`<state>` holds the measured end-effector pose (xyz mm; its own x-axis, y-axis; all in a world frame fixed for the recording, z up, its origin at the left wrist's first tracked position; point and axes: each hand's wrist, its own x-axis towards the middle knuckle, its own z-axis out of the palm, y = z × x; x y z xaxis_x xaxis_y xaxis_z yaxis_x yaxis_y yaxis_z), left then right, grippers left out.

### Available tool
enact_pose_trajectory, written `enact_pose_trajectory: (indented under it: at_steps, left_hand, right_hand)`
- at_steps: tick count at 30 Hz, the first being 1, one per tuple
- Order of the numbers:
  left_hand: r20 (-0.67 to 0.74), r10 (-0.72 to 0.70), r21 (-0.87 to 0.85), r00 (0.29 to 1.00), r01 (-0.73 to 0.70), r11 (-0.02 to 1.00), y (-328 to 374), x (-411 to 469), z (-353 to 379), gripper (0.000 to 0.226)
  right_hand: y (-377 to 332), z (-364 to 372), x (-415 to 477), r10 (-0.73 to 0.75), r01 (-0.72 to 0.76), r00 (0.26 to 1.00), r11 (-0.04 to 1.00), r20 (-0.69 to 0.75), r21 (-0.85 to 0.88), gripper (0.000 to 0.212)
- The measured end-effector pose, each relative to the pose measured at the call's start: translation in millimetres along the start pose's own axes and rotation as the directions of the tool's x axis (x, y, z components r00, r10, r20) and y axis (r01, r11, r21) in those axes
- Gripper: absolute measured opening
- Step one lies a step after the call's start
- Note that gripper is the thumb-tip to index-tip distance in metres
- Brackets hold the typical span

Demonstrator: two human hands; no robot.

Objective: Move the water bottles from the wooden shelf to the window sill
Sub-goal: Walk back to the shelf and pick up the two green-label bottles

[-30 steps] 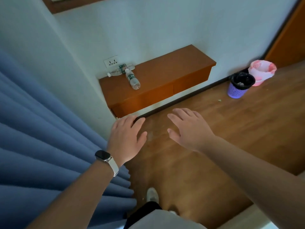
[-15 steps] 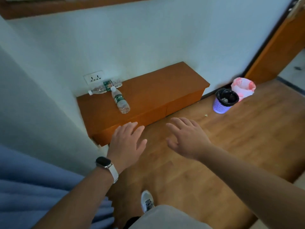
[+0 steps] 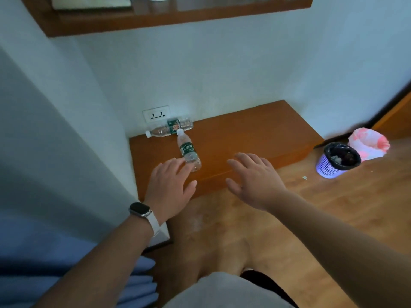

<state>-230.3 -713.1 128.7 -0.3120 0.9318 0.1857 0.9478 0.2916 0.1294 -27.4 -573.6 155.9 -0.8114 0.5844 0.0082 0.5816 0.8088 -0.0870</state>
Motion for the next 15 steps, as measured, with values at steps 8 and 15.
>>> enact_pose_trajectory:
  at_steps: [8,15]
  left_hand:
    - [0.059,-0.159,0.084,0.986,0.154,0.985,-15.3,34.8,7.1,0.051]
    - [0.022,-0.346,0.158,0.938,0.338,0.928,-23.3,92.3,19.9,0.048]
  right_hand:
    - [25.0,15.6,71.5,-0.108,0.107,0.993,0.994,0.051,0.028,0.06]
    - [64.2,25.6,173.8,-0.302,0.296,0.949,0.952,0.095,0.076,0.06]
